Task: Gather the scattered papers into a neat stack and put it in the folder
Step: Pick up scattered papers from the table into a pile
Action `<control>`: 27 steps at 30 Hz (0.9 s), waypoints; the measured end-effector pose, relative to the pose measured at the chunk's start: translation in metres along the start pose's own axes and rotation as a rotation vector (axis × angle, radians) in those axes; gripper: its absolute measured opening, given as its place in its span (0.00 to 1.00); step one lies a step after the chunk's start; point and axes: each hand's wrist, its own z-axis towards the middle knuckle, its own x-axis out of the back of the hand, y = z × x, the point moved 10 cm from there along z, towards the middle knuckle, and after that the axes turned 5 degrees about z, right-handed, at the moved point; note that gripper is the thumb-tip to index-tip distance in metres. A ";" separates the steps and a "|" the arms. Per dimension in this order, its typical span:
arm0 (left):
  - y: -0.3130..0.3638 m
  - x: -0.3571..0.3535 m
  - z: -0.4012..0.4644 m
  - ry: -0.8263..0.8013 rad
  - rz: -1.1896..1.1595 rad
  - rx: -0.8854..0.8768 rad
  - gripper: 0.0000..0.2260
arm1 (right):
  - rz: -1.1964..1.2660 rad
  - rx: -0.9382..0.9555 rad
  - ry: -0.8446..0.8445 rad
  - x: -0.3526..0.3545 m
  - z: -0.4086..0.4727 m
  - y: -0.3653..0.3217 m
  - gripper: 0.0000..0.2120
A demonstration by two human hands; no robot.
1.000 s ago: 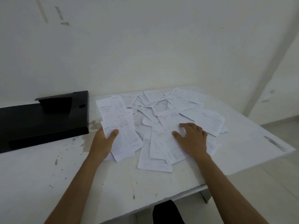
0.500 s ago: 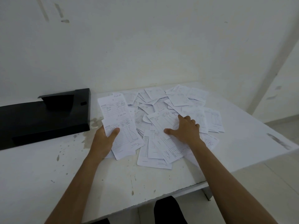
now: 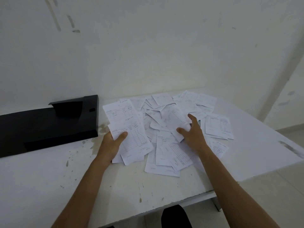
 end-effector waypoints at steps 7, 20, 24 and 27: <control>-0.004 -0.006 0.004 -0.026 -0.142 0.091 0.15 | 0.386 -0.082 0.008 -0.005 -0.002 0.006 0.30; -0.003 -0.005 0.000 0.002 -0.057 0.010 0.14 | -0.784 -0.168 0.203 0.070 0.001 0.024 0.39; -0.006 -0.003 0.000 0.006 -0.061 0.016 0.14 | -0.809 -0.180 0.141 0.054 0.014 0.022 0.37; -0.004 -0.004 -0.001 0.001 -0.065 0.014 0.14 | -0.673 -0.183 0.068 0.044 0.021 0.023 0.33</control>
